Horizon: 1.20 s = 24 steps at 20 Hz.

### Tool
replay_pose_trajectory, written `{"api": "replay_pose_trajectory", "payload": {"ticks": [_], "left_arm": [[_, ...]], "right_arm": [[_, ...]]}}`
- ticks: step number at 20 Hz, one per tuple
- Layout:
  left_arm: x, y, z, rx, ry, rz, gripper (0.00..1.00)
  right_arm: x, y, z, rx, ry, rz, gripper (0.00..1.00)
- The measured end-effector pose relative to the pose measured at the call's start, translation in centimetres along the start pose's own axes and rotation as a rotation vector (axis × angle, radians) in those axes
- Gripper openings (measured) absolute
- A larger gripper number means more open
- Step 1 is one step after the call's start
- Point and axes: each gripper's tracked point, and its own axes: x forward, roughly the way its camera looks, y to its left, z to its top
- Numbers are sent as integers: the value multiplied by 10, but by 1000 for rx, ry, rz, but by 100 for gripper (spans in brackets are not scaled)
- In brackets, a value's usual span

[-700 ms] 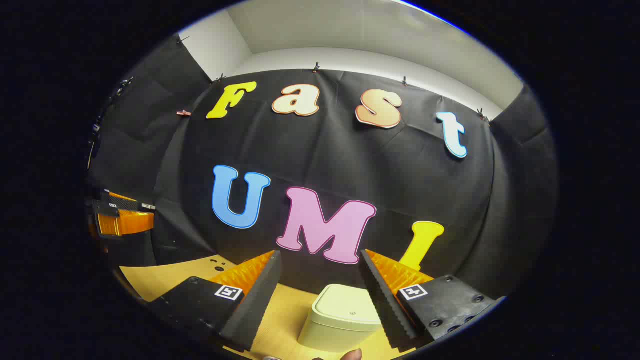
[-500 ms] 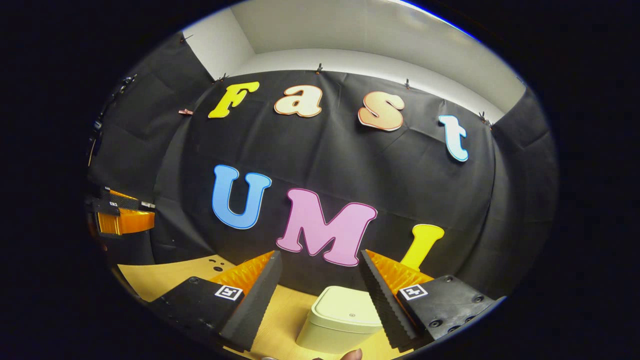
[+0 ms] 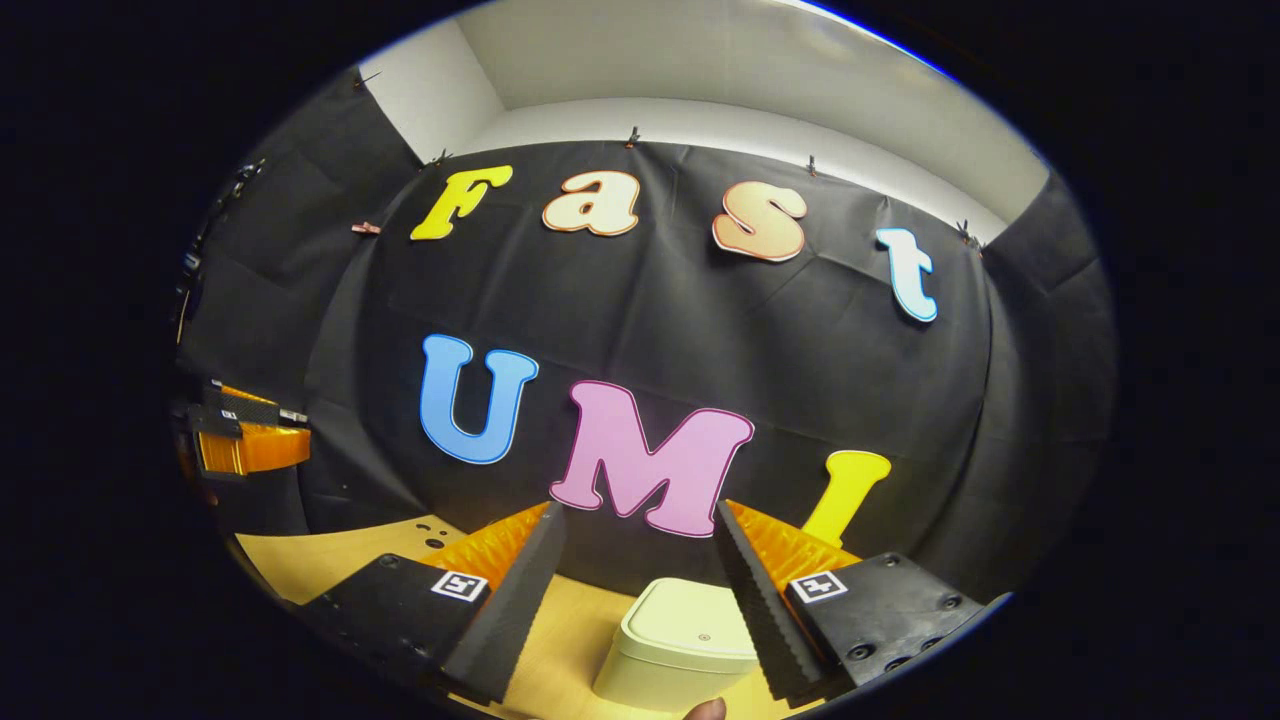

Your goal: Press the lid of the desktop garbage bin to open it, pick up the crumpled paper on the desktop and throw it into the bin, then pick up the pop can on the desktop and drop it into the bin, and finally close the garbage bin lid.

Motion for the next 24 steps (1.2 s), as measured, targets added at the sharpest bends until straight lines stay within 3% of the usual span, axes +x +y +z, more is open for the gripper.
{"api": "replay_pose_trajectory", "payload": {"ticks": [2,3,8,10,13,18,24], "left_arm": [[4,1,1,0,1,-9,95],[6,0,1,-1,1,-20,95],[14,-7,-3,12,-4,-57,95],[20,-13,-6,-12,-2,-70,95],[25,-20,-11,-39,4,-93,95],[36,-17,-17,-27,12,-72,95],[49,-19,-25,-21,33,-56,95]], "right_arm": [[0,3,-2,18,2,15,72],[0,5,-2,26,4,22,69],[8,-5,-9,148,23,33,6],[12,-22,-7,184,13,-3,5],[31,-66,-31,97,27,-98,3],[65,-90,-90,130,126,-126,5],[80,-80,-174,118,277,-82,7]]}}
